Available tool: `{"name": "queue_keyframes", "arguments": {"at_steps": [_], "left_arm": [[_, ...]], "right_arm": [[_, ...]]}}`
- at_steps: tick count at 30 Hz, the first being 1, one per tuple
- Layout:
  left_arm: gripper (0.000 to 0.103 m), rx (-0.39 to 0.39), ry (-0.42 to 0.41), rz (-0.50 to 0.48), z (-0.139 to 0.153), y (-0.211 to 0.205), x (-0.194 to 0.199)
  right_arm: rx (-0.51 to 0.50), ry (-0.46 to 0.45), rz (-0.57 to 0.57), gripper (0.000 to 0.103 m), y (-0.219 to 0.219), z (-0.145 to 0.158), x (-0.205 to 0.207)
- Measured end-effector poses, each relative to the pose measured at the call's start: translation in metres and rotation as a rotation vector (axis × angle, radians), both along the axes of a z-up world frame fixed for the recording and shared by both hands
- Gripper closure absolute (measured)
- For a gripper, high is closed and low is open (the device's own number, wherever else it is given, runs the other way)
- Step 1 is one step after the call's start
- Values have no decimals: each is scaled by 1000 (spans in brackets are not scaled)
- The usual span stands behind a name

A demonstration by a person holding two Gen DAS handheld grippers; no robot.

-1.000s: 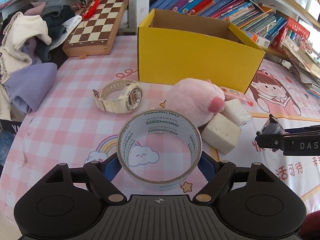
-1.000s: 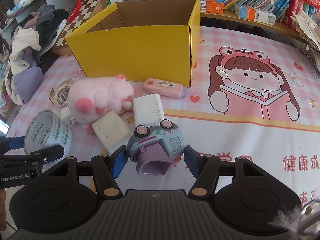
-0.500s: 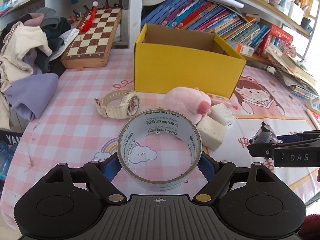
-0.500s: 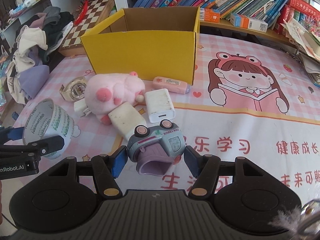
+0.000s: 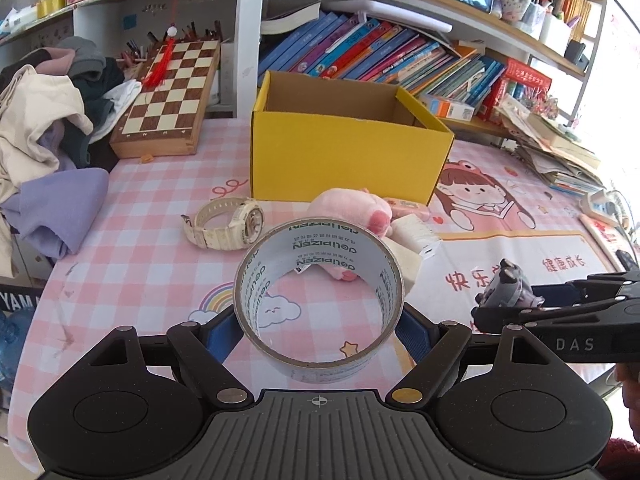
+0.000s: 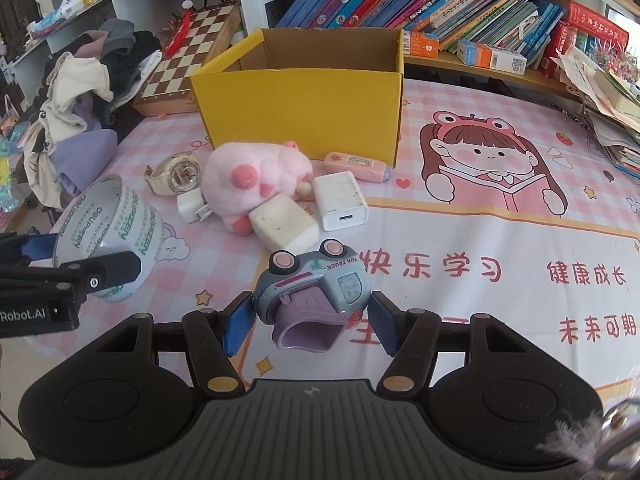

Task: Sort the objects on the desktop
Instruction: 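Lift the tape roll with the left tool while the right tool lifts the toy car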

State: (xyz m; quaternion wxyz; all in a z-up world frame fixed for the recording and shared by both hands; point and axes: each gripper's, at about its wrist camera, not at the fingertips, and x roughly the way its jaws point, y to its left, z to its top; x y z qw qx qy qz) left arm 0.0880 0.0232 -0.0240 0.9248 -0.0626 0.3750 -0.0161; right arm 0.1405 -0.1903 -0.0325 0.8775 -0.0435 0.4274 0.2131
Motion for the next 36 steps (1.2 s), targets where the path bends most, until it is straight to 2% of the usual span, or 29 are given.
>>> {"name": "queue_keyframes", "arguments": {"at_steps": [11, 21, 26, 36], "left_arm": [[20, -9, -41, -57, 14, 7, -12], [20, -62, -85, -110, 32, 6, -7], [20, -102, -113, -114, 36, 2, 1], [20, -115, -167, -76, 47, 4, 35]], "right_arm": [[3, -1, 11, 43, 7, 11, -18], [13, -15, 45, 43, 12, 32, -20], [-2, -36, 55, 43, 9, 45, -8], [-26, -60, 108, 43, 12, 60, 37]]}}
